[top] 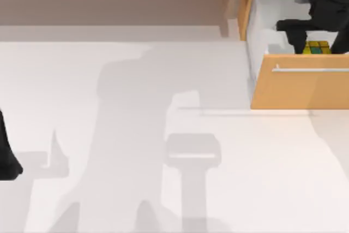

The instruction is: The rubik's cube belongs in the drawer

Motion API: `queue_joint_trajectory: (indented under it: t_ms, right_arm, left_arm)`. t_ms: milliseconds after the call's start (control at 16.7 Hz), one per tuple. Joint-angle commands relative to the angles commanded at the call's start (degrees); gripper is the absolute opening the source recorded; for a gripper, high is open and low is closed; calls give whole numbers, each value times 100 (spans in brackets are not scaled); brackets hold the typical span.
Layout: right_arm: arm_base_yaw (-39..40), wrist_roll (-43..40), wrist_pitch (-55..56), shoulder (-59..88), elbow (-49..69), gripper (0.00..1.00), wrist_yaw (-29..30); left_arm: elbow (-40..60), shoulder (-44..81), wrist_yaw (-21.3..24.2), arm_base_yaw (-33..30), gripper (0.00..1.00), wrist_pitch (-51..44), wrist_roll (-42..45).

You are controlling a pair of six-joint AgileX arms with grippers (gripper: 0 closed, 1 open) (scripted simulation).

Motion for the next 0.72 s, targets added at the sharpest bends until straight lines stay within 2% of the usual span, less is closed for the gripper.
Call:
queue_joint_trajectory:
  t_ms: [180, 720]
  right_arm:
    - [0, 0, 0, 0, 0, 0, 0]
    - [0, 0, 0, 0, 0, 68, 0]
  left_arm:
    - [0, 0, 0, 0, 100, 0, 0]
    - [0, 0, 0, 0, 100, 0, 0]
